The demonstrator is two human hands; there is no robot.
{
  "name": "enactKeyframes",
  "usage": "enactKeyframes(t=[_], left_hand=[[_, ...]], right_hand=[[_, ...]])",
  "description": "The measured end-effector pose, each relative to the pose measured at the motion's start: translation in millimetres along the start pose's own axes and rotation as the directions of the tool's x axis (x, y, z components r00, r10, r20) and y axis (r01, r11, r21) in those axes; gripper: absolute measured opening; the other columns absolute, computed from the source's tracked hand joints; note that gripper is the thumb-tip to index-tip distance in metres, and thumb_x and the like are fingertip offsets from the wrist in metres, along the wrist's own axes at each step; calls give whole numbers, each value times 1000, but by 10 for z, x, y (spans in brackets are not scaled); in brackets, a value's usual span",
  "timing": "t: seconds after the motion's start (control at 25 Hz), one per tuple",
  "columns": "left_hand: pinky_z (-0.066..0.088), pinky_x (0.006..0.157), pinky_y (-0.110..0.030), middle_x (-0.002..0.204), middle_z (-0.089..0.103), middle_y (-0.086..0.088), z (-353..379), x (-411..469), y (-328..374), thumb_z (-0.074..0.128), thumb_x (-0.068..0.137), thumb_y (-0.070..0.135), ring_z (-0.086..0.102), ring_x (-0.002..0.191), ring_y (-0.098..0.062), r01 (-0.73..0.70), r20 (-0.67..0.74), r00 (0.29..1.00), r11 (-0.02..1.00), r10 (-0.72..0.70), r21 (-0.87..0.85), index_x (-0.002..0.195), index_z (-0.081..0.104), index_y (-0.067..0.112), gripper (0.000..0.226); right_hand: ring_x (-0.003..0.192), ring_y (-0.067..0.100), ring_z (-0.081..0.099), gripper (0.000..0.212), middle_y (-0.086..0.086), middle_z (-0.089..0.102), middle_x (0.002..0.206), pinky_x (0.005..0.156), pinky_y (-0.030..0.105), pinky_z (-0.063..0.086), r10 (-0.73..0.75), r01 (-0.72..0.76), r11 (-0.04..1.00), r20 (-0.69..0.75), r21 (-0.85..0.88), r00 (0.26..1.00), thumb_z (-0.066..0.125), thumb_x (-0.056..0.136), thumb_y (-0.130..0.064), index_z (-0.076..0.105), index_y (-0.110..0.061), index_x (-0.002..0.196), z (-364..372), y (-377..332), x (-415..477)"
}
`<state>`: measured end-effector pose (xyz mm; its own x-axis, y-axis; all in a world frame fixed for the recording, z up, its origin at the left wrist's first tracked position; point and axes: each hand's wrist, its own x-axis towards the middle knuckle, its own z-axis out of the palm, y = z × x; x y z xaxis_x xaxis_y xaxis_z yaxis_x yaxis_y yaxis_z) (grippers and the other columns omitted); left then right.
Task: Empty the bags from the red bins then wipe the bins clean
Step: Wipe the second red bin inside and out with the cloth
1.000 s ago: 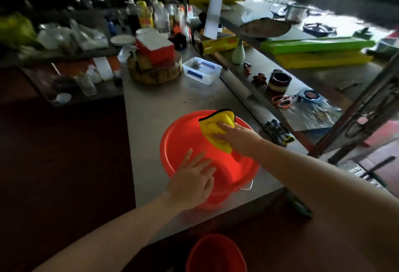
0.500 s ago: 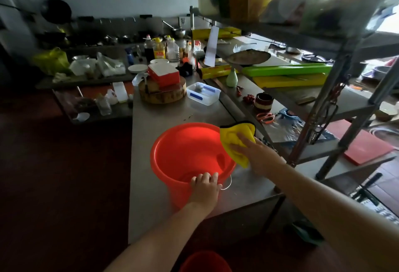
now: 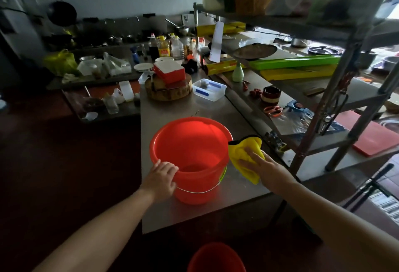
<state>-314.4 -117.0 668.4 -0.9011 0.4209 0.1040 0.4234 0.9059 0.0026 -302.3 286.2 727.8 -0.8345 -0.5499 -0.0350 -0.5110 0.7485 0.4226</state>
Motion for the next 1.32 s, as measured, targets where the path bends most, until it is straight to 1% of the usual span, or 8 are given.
enactKeyframes(t=[0.08, 0.2, 0.36, 0.52, 0.88, 1.0, 1.12, 1.32], left_hand=[[29, 118, -54, 130, 60, 0, 71, 62, 238, 38, 85, 43, 52, 128, -21, -40, -7, 999, 999, 40, 7, 137, 55, 16, 61], [43, 107, -50, 106, 67, 6, 269, 214, 601, 56, 87, 47, 62, 104, -19, -49, -131, 991, 997, 39, -68, 124, 61, 24, 44], [32, 87, -39, 94, 63, 9, 202, 354, 647, 65, 88, 42, 59, 91, -20, 18, -259, 963, 978, -74, -210, 113, 64, 29, 28], [31, 92, -40, 113, 68, 1, -196, 734, 286, 58, 97, 41, 57, 108, -26, 107, -279, 933, 913, -229, -394, 124, 65, 22, 34], [39, 100, -29, 134, 61, -14, 30, 642, -267, 46, 101, 43, 56, 127, -30, 220, -7, 939, 617, -343, -755, 139, 55, 10, 51], [18, 122, -38, 161, 24, -10, 142, 523, -291, 37, 84, 77, 21, 149, -23, 68, -41, 993, 809, -112, -583, 159, 17, 13, 101], [7, 124, -40, 166, -9, -6, 180, 453, -311, 44, 78, 83, -1, 151, -23, -89, -9, 996, 947, 91, -310, 159, -10, 14, 120], [37, 113, -37, 154, 40, -13, 150, 688, -308, 54, 85, 68, 46, 136, -29, -139, -185, 981, 894, 64, -427, 153, 35, 5, 94]], right_hand=[[129, 38, 50, 76, -2, 69, 129, 83, 54, 60, -61, 61, 998, -18, -22, 998, 92, 51, -7, 71, -14, 123, 3, -195, 95], [127, 36, 58, 90, -2, 68, 130, 88, 51, 59, -97, 97, 995, -66, -3, 993, 97, 45, -12, 68, -20, 130, -18, -442, 208], [121, 37, 62, 100, 5, 51, 140, 86, 45, 60, 14, 9, 987, -144, 162, 989, 93, 40, -1, 65, -20, 134, -214, -591, 223], [144, 44, 36, 111, 4, 26, 165, 93, 48, 58, 81, -40, 965, -147, 260, 986, 77, 70, 2, 21, -37, 158, -107, -598, 325], [119, 34, 65, 84, 4, 46, 142, 80, 43, 62, 35, 17, 952, -163, 306, 986, 97, 56, -27, 65, -31, 133, -371, -1007, 822], [138, 21, 50, 69, -12, 36, 154, 95, 45, 57, 137, -91, 953, -143, 289, 980, 84, 76, -42, 59, -33, 140, -292, -1043, 851], [134, 43, 51, 95, 5, 34, 158, 87, 44, 61, 138, -94, 934, -105, 345, 985, 90, 73, -22, 37, -35, 151, -116, -1002, 847], [142, 43, 40, 91, -1, 24, 165, 78, 43, 62, 282, -184, 835, -115, 519, 953, 82, 79, -8, 38, -40, 152, -214, -886, 685]])
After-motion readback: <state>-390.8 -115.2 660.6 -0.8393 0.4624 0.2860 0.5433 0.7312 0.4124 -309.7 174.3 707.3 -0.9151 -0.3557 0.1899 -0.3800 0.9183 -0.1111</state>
